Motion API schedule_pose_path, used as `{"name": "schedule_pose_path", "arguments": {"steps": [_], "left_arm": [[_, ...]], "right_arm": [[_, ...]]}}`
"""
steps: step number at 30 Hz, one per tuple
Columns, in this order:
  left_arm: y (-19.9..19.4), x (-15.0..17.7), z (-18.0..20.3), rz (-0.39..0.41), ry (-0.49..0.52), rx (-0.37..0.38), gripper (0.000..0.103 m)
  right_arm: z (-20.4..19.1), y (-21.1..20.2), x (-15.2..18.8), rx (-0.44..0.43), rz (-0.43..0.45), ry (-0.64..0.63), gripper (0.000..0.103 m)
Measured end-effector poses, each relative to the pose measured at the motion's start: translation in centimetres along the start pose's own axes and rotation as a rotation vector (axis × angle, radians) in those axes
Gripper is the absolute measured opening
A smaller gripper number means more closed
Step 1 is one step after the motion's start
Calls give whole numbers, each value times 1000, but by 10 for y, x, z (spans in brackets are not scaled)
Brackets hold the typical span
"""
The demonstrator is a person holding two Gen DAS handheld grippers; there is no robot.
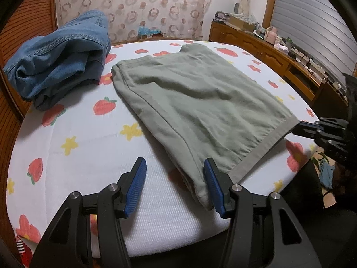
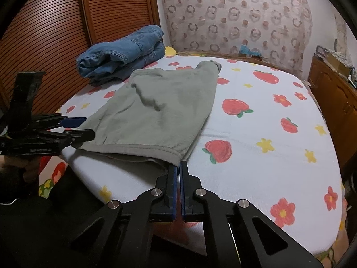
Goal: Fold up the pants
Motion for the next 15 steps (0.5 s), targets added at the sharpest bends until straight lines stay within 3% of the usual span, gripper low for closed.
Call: {"name": "schedule_pose_path", "arguments": {"steps": [12, 15], "left_arm": [[1, -1, -1, 11, 5, -5, 55], [1, -1, 0, 11, 4, -5, 55]], "right_arm": [[2, -4, 2, -12, -19, 35, 2], [-2, -8, 2, -1, -9, 14, 12]]}}
Point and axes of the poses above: each gripper's, at about its wrist camera, not at the fingertips, and y roughly the way its jaws point, z to its right, x to its underside, the point moved 4 cm from there along y, roughly the way its jaws point, and after that the axes turned 5 degrees about y, right-handed, at the moved point
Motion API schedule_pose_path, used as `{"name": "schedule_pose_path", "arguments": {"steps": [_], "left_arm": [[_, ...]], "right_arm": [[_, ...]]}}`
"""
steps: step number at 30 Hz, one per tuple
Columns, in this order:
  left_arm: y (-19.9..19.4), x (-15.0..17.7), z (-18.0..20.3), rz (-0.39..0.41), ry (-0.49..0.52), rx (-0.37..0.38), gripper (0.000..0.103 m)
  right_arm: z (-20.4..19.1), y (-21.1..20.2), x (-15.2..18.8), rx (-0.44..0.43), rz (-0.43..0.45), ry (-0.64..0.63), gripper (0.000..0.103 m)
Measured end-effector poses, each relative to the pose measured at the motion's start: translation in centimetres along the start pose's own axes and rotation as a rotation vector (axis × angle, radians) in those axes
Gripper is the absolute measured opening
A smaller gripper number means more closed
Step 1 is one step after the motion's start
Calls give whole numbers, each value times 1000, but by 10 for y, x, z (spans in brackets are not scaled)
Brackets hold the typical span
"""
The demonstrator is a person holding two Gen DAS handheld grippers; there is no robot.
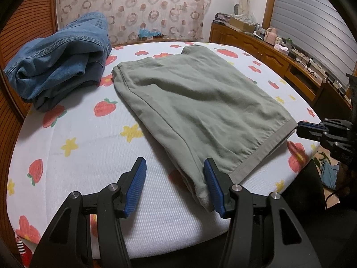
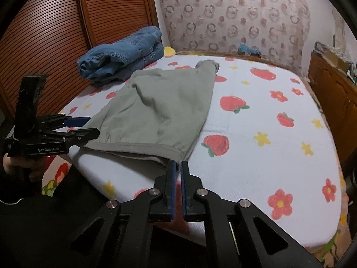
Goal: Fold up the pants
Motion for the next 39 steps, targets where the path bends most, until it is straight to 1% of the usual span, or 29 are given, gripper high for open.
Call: {"name": "schedule_pose_path", "arguments": {"steps": [2, 3, 6, 11, 13, 15, 16, 17, 20, 21, 31, 35, 39], "left_arm": [[0, 0, 0, 0, 2, -1, 55], [0, 0, 0, 1, 0, 0, 55], [-1, 0, 0, 4, 1, 1, 55], [-1, 0, -1, 7, 5, 0, 55], [0, 0, -1, 10, 5, 2, 55], [0, 1, -1, 13, 5, 4, 55], [-1, 1, -1, 14, 6, 4, 55], [-1, 1, -1, 14, 6, 4, 55], [-1, 2, -1, 14, 6, 4, 55], [0, 1, -1, 14, 6, 2, 55], [0, 1, -1, 13, 7, 3, 55], [-1, 1, -2, 9, -1, 6, 55], [-3, 3, -5, 3, -20, 13, 55]], "right_arm": [[-4, 3, 3, 7, -16, -24, 28], [-5, 6, 4, 22, -25, -38, 28], [-7, 14, 5, 15, -41, -29, 29], [-10, 21, -3, 52, -24, -32, 29], [-7, 25, -5, 76, -21, -10, 29], [-5, 25, -5, 70, -12, 11, 29], [-4, 24, -5, 52, -4, 21, 29], [-3, 22, -3, 35, 4, 30, 25], [0, 19, 1, 8, 7, 44, 8], [0, 19, 2, 8, 9, 43, 6], [0, 12, 6, 4, 17, 27, 4], [-4, 2, 7, -17, 27, 28, 4], [-1, 6, 10, -15, 11, 37, 4]]}}
Point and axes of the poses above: each gripper's, at about its wrist camera, not at the fingertips, and y roughly the way its jaws point, z to its right, x to its underside, the point moved 4 cm from there along y, roughly the way its jaws point, and after that the axes turned 5 degrees about y, right-handed, at the moved point
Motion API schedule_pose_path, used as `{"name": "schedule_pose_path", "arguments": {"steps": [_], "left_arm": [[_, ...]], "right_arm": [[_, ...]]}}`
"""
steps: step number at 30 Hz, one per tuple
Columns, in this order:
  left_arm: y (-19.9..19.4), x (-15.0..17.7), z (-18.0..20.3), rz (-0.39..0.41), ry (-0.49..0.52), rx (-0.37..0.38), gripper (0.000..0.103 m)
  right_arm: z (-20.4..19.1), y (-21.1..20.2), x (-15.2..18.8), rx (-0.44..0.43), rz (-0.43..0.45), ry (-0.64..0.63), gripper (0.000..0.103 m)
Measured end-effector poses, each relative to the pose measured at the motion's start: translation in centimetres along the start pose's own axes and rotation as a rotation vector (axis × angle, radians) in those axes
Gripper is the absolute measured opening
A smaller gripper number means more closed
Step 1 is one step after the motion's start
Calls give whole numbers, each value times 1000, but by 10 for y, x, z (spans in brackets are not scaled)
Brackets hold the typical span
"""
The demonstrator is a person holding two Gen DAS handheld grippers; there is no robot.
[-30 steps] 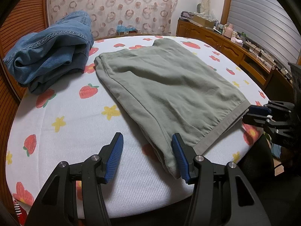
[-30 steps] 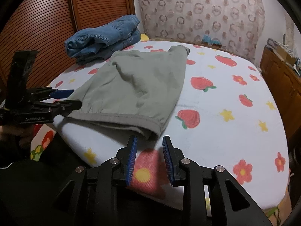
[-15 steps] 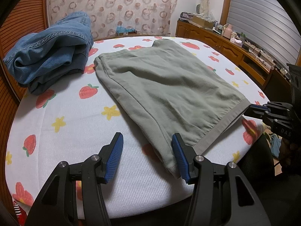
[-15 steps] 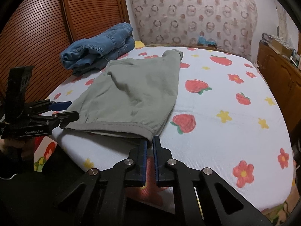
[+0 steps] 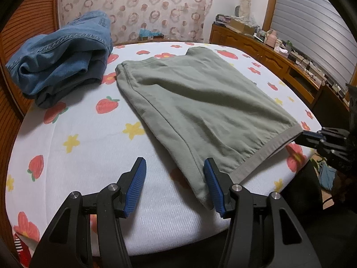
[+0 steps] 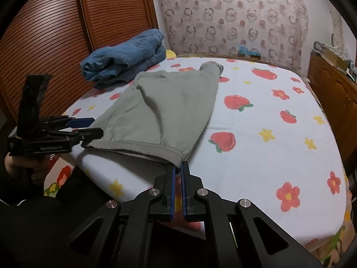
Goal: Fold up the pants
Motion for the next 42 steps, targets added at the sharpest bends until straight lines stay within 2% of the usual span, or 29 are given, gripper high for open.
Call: {"name": "schedule_pose_path", "arguments": {"steps": [6, 13, 24, 26, 27, 31, 36, 42], "left_arm": [[-7, 6, 2, 1, 2, 10, 54], [-18, 17, 10, 6, 8, 61, 38], [-18, 21, 19, 1, 13, 82, 38], [-17, 21, 22, 3, 20, 101, 23], [-17, 21, 23, 5, 15, 119, 19], [-22, 18, 25, 21, 31, 110, 11], [-31, 13, 24, 45, 30, 112, 9], [-59, 2, 15, 139, -4, 92, 9]], "right_arm": [[-2, 5, -1, 11, -10, -7, 4], [-3, 9, -2, 18, -18, -9, 4], [0, 8, 0, 9, -17, 1, 4], [1, 9, 0, 6, -17, 6, 4], [1, 9, 0, 5, -17, 7, 4], [1, 9, -1, -1, -13, 6, 4], [-1, 6, -3, -18, -9, 0, 4], [-9, -11, -10, -71, 7, 0, 4]]}}
Point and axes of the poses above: each gripper's, at about its wrist camera, not at the fingertips, and y roughly the way its jaws point, z to its right, x to its underside, the point moved 4 cm from there along y, roughly the way its jaws point, and after that the axes turned 5 degrees about y, right-handed, at the moved point
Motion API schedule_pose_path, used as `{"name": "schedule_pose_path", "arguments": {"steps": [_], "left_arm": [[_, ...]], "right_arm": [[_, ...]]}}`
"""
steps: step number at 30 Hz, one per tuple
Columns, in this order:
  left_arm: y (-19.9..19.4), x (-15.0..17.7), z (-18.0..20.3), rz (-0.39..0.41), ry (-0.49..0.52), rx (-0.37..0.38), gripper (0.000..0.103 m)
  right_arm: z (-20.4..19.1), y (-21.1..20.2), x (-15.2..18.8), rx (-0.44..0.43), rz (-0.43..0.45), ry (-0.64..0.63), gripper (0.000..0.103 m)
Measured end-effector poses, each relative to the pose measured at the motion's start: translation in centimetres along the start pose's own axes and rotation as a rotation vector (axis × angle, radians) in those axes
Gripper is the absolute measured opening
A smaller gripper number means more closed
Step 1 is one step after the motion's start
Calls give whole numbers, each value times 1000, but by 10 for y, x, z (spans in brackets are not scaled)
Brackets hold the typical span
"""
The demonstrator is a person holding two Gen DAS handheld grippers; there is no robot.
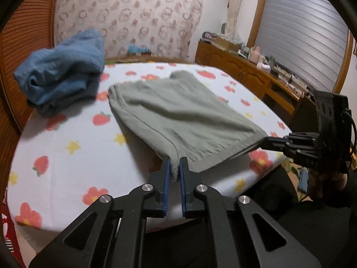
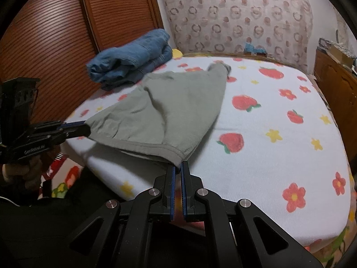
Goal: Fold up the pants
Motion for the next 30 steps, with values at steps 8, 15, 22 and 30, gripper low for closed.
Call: {"name": "schedule_pose_path", "arguments": {"steps": [8, 15, 22, 30], "left_arm": [[-22, -21, -9, 69, -7, -15, 9], [-5, -36, -17, 72, 2, -31, 9], [19, -54, -29, 68, 5, -44, 9], [40, -78, -42, 74, 14, -66, 9]], "right_arm": [[-11, -21, -16, -40, 63, -20, 4], [-10, -16, -36, -9, 108, -53, 4], [-11, 3, -57, 51, 136, -86, 4], [-10, 31, -87, 100, 162, -122, 4]]}}
Point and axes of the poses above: each gripper's, at about its wrist camera, not at the fingertips, and y roughly the way its jaws point, z to its right, x to its underside, the point moved 4 cm from there along y, roughly the way its jaws point, and after that the axes turned 5 degrees about y, right-handed, at the moved point
